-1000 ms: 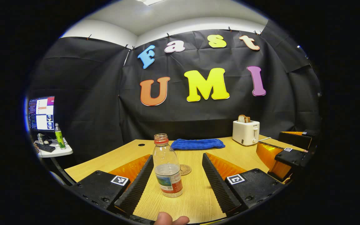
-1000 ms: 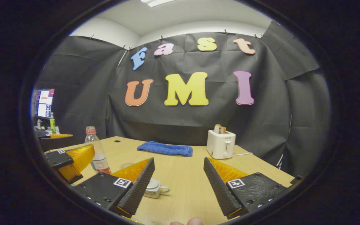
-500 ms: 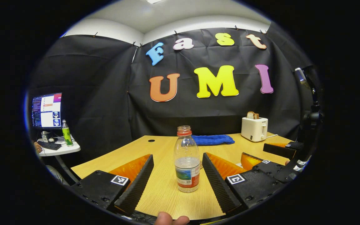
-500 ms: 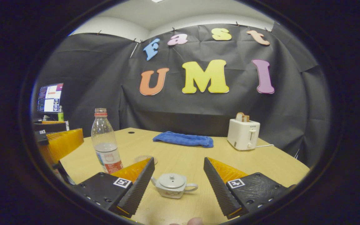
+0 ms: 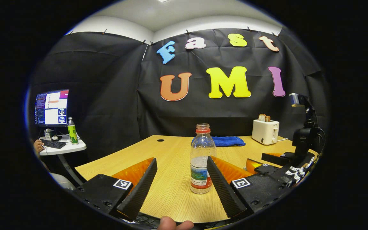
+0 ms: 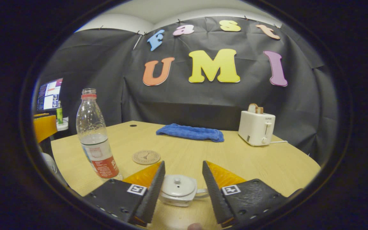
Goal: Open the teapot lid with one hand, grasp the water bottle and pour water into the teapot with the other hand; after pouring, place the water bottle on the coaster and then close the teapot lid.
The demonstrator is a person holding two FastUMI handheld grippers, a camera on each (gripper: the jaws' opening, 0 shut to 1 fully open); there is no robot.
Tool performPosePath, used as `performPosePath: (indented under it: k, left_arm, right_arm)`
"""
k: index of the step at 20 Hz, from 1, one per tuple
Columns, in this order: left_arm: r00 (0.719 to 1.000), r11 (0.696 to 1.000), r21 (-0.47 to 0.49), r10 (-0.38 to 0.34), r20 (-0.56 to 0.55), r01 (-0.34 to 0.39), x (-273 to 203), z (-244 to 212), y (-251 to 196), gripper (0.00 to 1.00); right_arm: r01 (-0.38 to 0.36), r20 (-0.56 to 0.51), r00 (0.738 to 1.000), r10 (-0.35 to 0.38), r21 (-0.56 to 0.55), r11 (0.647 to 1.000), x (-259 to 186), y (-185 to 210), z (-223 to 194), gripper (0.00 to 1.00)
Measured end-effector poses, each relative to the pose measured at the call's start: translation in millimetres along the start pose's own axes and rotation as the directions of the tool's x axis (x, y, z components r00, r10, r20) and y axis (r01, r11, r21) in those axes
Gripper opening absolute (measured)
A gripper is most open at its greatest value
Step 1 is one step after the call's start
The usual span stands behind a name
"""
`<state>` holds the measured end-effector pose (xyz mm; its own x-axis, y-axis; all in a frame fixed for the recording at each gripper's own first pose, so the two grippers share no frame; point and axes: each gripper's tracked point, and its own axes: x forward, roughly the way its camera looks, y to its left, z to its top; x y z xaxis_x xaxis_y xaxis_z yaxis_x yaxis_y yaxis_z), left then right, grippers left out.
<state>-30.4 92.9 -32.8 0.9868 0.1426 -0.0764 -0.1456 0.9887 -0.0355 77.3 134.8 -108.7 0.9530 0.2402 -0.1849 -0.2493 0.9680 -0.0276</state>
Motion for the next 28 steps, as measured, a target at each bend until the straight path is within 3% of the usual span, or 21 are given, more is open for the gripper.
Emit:
performPosePath:
  k: [1, 2, 3, 4, 5, 6, 7, 8, 10, 11, 19, 23, 28]
  left_arm:
    - [1.0, 1.0, 0.0, 0.001, 0.001, -0.001, 0, 0, 1, 0.98]
    - [1.0, 1.0, -0.003, 0.0, -0.001, 0.0, 2, -1, 1, 0.98]
    - [1.0, 1.0, -0.005, 0.0, -0.003, 0.0, 3, -2, 2, 0.98]
    - [1.0, 1.0, -0.005, 0.002, -0.005, -0.002, 3, -3, 3, 0.98]
    - [1.0, 1.0, -0.006, 0.002, -0.005, -0.002, 3, -3, 3, 0.98]
    - [1.0, 1.0, -0.005, 0.004, -0.005, -0.004, 3, -4, 4, 0.98]
    - [1.0, 1.0, -0.003, 0.007, -0.005, -0.007, 4, -4, 4, 0.98]
    - [1.0, 1.0, -0.001, 0.006, -0.007, -0.006, 4, -4, 4, 0.98]
    - [1.0, 1.0, -0.007, -0.001, -0.013, 0.001, 4, -8, 2, 0.98]
    - [1.0, 1.0, -0.011, -0.004, -0.015, 0.004, 5, -9, 1, 0.98]
    - [0.999, 0.999, -0.016, -0.031, -0.018, 0.031, 8, -15, -5, 0.98]
    - [0.987, 0.989, -0.047, -0.142, -0.074, 0.138, 12, -30, -34, 0.98]
    - [0.967, 0.98, -0.047, -0.2, -0.155, 0.195, 23, -58, -51, 0.98]
  right_arm:
    - [-0.004, -0.006, 1.0, 0.004, -0.009, 1.0, 3, 2, -2, 0.58]
    - [-0.007, -0.013, 1.0, 0.007, -0.015, 1.0, 3, 3, -3, 0.53]
    - [-0.007, -0.014, 1.0, 0.006, -0.019, 1.0, 5, 4, -4, 0.37]
    - [-0.008, -0.013, 1.0, 0.007, -0.018, 1.0, 4, 4, -2, 0.37]
    - [-0.021, -0.013, 1.0, 0.021, -0.021, 1.0, 8, 7, -1, 0.23]
    - [-0.024, -0.022, 0.999, 0.024, -0.029, 0.999, 8, 10, -4, 0.2]
    - [-0.024, -0.018, 1.0, 0.024, -0.05, 0.998, 9, 9, -4, 0.04]
    - [-0.021, -0.016, 1.0, 0.02, -0.066, 0.998, 7, 8, -4, 0.08]
    - [-0.03, -0.014, 0.999, 0.029, -0.07, 0.997, 8, 8, -7, 0.07]
    - [-0.027, -0.02, 0.999, 0.026, -0.078, 0.997, 6, 9, -4, 0.0]
    - [-0.061, 0.021, 0.998, 0.062, -0.054, 0.997, 4, 10, 11, 0.0]
    - [-0.073, 0.049, 0.996, 0.076, -0.052, 0.996, -5, 7, 27, 0.0]
    - [-0.059, 0.067, 0.996, 0.063, -0.057, 0.997, -23, -10, 37, 0.0]
